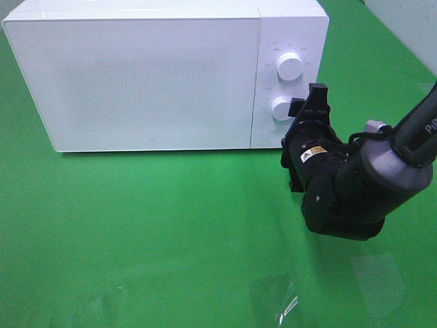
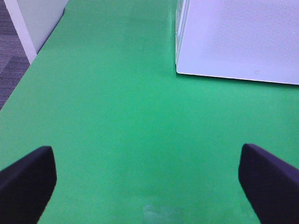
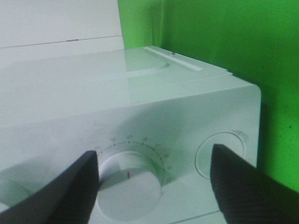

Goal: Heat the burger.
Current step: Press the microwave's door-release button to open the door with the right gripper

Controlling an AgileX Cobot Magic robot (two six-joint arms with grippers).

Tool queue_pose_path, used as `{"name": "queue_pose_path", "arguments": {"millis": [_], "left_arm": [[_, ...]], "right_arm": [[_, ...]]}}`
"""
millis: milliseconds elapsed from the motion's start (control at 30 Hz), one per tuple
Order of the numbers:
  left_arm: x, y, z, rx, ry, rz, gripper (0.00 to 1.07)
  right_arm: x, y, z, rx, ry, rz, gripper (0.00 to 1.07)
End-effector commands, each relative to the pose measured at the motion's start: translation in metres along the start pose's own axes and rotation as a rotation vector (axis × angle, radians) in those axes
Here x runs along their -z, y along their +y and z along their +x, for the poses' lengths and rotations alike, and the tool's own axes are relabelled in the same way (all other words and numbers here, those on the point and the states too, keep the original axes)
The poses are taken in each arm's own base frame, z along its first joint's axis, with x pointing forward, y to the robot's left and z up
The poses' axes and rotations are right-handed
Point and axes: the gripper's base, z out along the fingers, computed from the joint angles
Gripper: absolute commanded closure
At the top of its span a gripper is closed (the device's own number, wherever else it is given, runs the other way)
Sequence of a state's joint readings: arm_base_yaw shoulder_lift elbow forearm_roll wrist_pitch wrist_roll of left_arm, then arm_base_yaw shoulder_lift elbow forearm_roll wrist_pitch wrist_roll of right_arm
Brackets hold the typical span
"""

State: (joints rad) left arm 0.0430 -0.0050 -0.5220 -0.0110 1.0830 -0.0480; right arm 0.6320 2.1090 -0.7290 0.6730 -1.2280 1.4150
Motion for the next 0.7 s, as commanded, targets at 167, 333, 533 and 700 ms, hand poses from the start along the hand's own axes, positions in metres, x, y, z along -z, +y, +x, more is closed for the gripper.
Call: {"name": "queue_pose_path", "arguments": {"millis": [167, 333, 533, 700], "left_arm": [[0.001, 0.0, 0.001, 0.008, -0.024, 0.003, 0.09], [0.001, 0.0, 0.001, 0.008, -0.024, 0.003, 0.09], [0.001, 0.0, 0.001, 0.008, -0.024, 0.003, 0.09], [0.001, 0.0, 0.001, 0.008, -0.024, 0.003, 0.09]], "right_arm": [[0.02, 0.036, -0.006, 0.143, 0.054, -0.175, 0.31], [0.035, 0.041, -0.008, 0.241, 0.13, -0.102, 0.31], [0.051, 0.048, -0.006, 0.47, 0.267, -0.023, 0.32], [0.06, 0.052, -0.002, 0.641, 0.378, 0.063, 0.32]]}}
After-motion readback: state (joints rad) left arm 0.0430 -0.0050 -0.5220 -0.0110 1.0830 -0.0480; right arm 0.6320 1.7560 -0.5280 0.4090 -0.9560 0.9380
